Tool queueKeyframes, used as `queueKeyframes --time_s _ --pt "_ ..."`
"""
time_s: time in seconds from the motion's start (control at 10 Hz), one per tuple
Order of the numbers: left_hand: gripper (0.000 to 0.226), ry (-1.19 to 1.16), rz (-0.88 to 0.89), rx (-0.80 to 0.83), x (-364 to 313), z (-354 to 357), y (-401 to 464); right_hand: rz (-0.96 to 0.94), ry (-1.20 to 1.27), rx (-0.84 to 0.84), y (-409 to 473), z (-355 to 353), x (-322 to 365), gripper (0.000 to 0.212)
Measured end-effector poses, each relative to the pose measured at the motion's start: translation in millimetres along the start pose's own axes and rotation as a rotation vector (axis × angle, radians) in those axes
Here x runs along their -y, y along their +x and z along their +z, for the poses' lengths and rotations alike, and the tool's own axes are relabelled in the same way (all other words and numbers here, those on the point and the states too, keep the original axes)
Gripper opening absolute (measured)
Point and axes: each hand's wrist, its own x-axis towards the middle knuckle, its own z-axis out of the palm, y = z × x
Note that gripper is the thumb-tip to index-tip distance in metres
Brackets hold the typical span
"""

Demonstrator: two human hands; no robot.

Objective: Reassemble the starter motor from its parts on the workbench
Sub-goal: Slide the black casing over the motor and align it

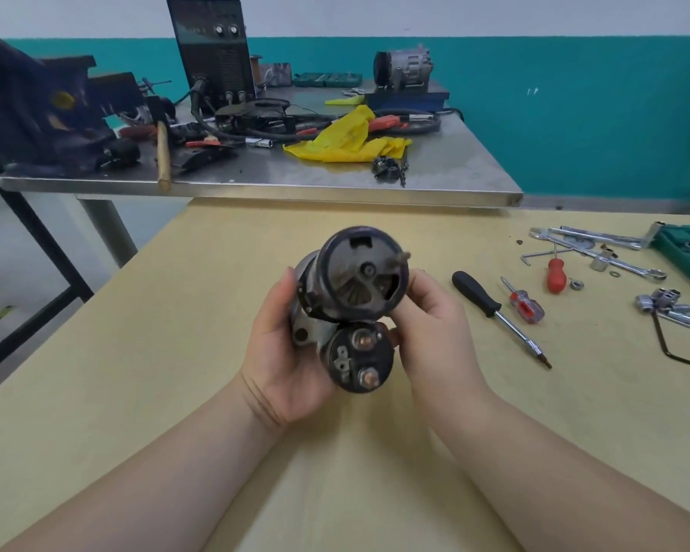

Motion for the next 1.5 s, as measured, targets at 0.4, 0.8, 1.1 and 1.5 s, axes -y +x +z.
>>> queueKeyframes --time_s 0.4,0.8,1.1,1.5 --pt "0.063 0.396 0.061 0.276 -17 -5 8 0.356 -0.061 0.543 11 -62 84 0.053" --pt "0.061 0.883 0.419 0.342 -27 9 -18 0.181 -0.800 0.356 -39 -40 59 0.044" --pt "0.069 1.594 0.553 0.485 -80 54 -39 0.050 -0.516 0.292 -32 -23 24 0.058" --pt "0.072 2.190 0.728 0.437 -56 94 -34 -0.259 -0.203 0.225 -10 -38 -12 0.058"
